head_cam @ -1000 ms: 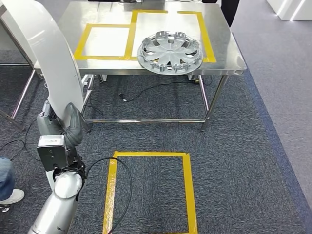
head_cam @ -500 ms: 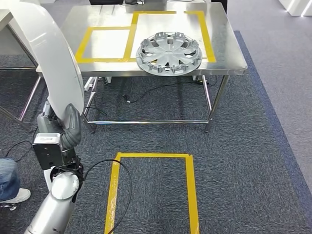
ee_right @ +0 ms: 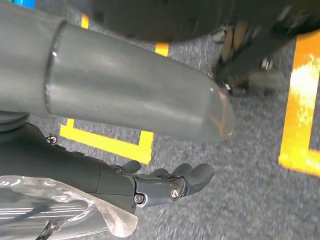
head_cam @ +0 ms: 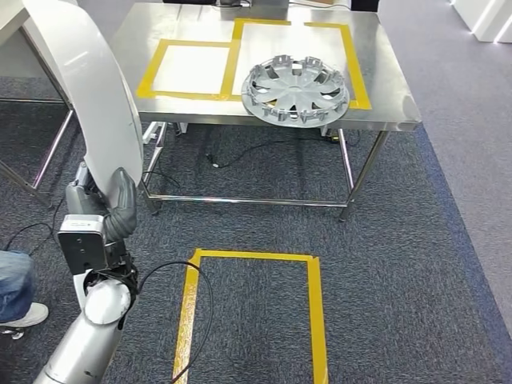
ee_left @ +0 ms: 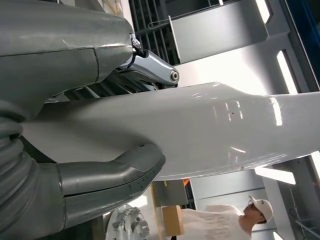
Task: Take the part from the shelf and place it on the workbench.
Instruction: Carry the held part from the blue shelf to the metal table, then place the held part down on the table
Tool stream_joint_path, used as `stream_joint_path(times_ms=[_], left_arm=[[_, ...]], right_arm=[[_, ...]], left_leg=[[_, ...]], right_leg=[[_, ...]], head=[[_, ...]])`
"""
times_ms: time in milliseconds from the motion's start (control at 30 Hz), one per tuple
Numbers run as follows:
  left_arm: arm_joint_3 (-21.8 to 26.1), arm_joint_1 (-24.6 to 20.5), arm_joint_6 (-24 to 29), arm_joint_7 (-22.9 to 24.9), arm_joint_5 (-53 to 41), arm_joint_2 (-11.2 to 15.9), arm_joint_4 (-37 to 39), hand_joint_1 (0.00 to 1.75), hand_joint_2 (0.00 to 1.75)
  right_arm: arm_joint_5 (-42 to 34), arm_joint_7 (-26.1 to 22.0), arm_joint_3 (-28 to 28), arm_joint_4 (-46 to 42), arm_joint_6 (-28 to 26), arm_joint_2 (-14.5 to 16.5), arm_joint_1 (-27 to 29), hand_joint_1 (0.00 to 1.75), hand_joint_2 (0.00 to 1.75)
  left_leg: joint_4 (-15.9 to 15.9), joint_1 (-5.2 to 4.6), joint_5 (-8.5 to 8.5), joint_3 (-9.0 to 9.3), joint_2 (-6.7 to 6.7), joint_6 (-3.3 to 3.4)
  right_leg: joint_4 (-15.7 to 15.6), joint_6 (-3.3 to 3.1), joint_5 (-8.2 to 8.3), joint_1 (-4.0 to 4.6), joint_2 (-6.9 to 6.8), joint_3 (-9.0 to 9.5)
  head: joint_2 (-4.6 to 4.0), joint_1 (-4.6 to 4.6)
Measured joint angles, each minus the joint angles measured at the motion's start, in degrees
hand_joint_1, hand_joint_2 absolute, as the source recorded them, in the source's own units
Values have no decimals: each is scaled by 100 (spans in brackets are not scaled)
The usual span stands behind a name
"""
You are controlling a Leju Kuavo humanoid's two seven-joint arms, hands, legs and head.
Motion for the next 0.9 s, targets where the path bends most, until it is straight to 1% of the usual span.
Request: stream_joint_path(times_ms=[33,67,100,133,167,200,233,267,300,367,400,433,467,500,533,567,600,633,667,700,733,767,833,900], left_arm=[[-12,4,0,2,2,7,1,175,175],[-25,7,0,4,2,14,1,175,175],[-37,9,-1,4,3,21,1,175,175],[-46,10,-1,4,3,27,1,175,175],[-50,11,-1,5,2,33,1,175,175],[-51,10,-1,5,2,38,1,175,175],[-51,11,0,7,2,43,-2,175,175],[-53,13,-1,8,2,47,-6,175,175],[-56,16,-1,9,2,51,-10,175,175],[-61,21,-2,14,1,61,-25,175,175],[-63,20,-2,16,0,69,-37,175,175],[-65,18,-3,20,-1,79,-50,175,175],[-67,22,-5,24,-2,90,-62,175,175],[-68,30,-10,26,-2,102,-68,175,175],[-69,45,-17,29,-2,115,-71,175,175],[-69,63,-23,32,-1,128,-72,175,175],[-69,76,-30,34,-1,138,-72,175,175],[-69,82,-35,36,-1,145,-75,175,175],[-69,84,-40,37,-1,148,-80,175,175],[-70,81,-48,37,-1,151,-84,175,175],[-71,74,-55,37,-1,154,-91,175,175],[-72,72,-63,37,2,158,-98,175,175],[-72,71,-76,37,10,171,-115,175,175],[-71,73,-89,36,16,183,-147,175,175]], right_arm=[[-6,-1,-13,-10,-6,-31,2,0,0],[-14,-2,-26,-19,-11,-58,9,0,0],[-31,-9,-41,-28,-17,-77,13,0,0],[-64,-25,-60,-40,-28,-97,12,0,0],[-107,-48,-82,-54,-40,-113,7,0,0],[-162,-84,-113,-73,-56,-138,-4,0,0],[-219,-129,-147,-89,-69,-157,-18,0,0],[-274,-175,-187,-108,-79,-175,-29,0,0],[-327,-230,-229,-127,-86,-190,-36,0,0],[-427,-345,-315,-162,-87,-198,-42,0,0],[-468,-398,-355,-179,-85,-201,-45,0,0],[-503,-435,-394,-196,-84,-205,-54,0,0],[-527,-454,-429,-210,-82,-210,-62,0,0],[-539,-458,-460,-222,-82,-214,-69,0,0],[-546,-455,-486,-228,-81,-216,-74,0,0],[-549,-450,-508,-231,-78,-217,-75,0,0],[-549,-444,-526,-233,-75,-217,-72,0,0],[-549,-440,-538,-233,-71,-217,-70,0,0],[-548,-437,-547,-233,-67,-217,-69,0,0],[-546,-429,-552,-233,-64,-217,-70,0,0],[-537,-420,-555,-233,-62,-219,-75,0,0],[-527,-410,-556,-233,-62,-222,-82,0,0],[-502,-392,-557,-233,-56,-227,-94,0,0],[-485,-381,-558,-233,-42,-234,-101,0,0]], left_leg=[[1,-10,-3,0,-1,11],[2,-21,-8,4,-7,20],[2,-32,-13,11,-13,27],[3,-42,-19,22,-22,30],[3,-50,-26,33,-28,28],[9,-68,-38,37,-32,18],[13,-81,-47,35,-32,4],[17,-90,-52,28,-32,-14],[15,-95,-54,21,-31,-37],[22,-88,-72,28,-32,-88],[90,-85,-125,7,-29,-123],[268,-77,-232,-65,-25,-159],[572,-58,-393,-202,-21,-196],[978,-40,-579,-396,-17,-229],[1369,-21,-725,-594,-16,-254],[1630,-5,-779,-735,-15,-272],[1674,9,-709,-776,-14,-283],[1464,19,-523,-695,-12,-285],[1078,27,-274,-529,-6,-279],[677,25,-83,-348,3,-267],[338,19,34,-204,8,-246],[142,9,72,-128,11,-223],[59,-9,23,-115,0,-158],[30,5,14,-79,-8,-80]], right_leg=[[351,3,-103,2,0,-183],[537,-1,-104,5,1,-294],[496,-15,5,10,1,-299],[212,-41,211,18,2,-185],[-199,-73,437,29,4,-5],[-601,-106,585,42,4,193],[-902,-130,670,51,7,345],[-1057,-144,681,60,10,428],[-1100,-156,654,67,13,460],[-1132,-195,668,54,14,477],[-1152,-224,673,40,10,496],[-1170,-251,677,24,4,519],[-1178,-271,672,17,-2,538],[-1178,-287,660,16,-5,551],[-1177,-295,648,16,-6,563],[-1176,-297,635,16,-5,578],[-1175,-293,619,15,-3,598],[-1174,-282,600,14,-1,628],[-1173,-266,576,12,1,662],[-1168,-241,550,18,3,687],[-1158,-209,525,25,6,694],[-1153,-176,510,32,6,690],[-1162,-104,494,35,-2,678],[-1111,-38,430,24,-8,653]], head=[[0,8],[-1,10],[-1,13],[-1,15],[-1,17],[0,18],[0,15],[0,12],[0,11],[0,12],[0,1],[0,-8],[0,-17],[0,-28],[0,-27],[0,-28],[0,-29],[0,-28],[0,-29],[0,-30],[0,-33],[0,-29],[0,-22],[0,-9]])
